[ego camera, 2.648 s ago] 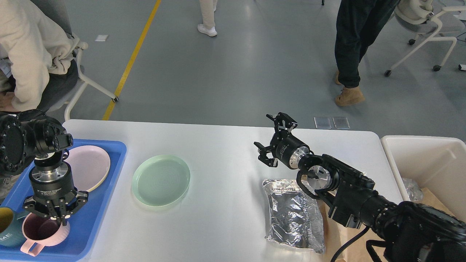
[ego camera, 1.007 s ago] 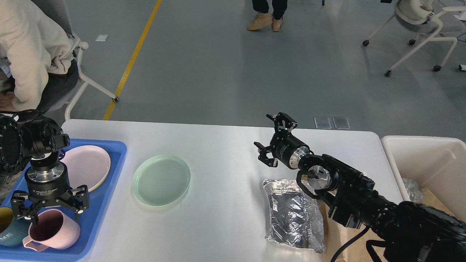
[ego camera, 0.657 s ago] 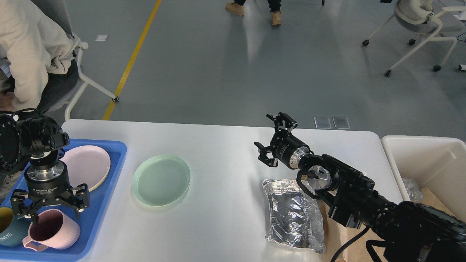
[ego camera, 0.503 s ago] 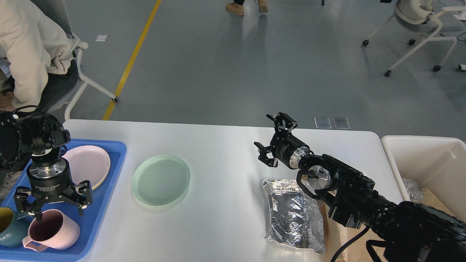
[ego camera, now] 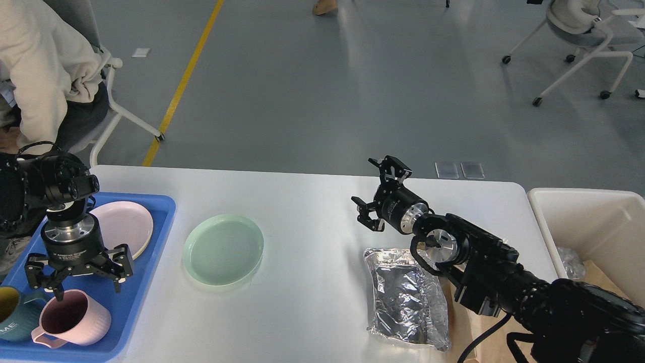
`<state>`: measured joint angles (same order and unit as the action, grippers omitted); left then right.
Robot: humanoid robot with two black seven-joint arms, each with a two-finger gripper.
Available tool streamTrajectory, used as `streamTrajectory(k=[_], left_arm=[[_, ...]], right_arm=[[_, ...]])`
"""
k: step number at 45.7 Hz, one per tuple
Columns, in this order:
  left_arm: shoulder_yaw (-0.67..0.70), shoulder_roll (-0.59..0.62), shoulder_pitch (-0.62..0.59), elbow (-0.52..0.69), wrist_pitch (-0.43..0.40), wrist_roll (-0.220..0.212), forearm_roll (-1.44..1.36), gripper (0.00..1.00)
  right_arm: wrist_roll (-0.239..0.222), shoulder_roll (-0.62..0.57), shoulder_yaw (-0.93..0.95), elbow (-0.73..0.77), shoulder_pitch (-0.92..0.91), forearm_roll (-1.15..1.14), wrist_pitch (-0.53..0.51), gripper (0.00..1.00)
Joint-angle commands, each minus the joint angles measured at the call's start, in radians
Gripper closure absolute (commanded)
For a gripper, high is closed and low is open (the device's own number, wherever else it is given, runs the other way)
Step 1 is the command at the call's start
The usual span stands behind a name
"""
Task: Tidy desktop
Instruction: 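Open the left gripper and release the mug on the tray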
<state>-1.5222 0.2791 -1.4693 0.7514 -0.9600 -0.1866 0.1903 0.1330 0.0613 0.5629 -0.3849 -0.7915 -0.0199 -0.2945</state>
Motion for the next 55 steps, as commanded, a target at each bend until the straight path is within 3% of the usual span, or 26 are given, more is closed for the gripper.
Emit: streamTrajectory(k=[1, 18, 55], left_arm=[[0.011, 0.009, 0.001, 0.000, 0.000, 0.001, 0.000, 0.04], [0.033, 0.022, -0.026, 0.000, 0.000, -0.014, -0.002, 0.04], [0.037, 0.014, -0.028, 0.002, 0.000, -0.005, 0.000, 0.04]], right_arm=[[0.000, 0.000, 0.000, 0.000, 0.000, 0.000, 0.000, 0.00], [-0.001, 0.000, 0.000, 0.000, 0.000, 0.000, 0.000, 0.00], [-0.001, 0.000, 0.000, 0.001, 0.000, 0.000, 0.000, 0.00]])
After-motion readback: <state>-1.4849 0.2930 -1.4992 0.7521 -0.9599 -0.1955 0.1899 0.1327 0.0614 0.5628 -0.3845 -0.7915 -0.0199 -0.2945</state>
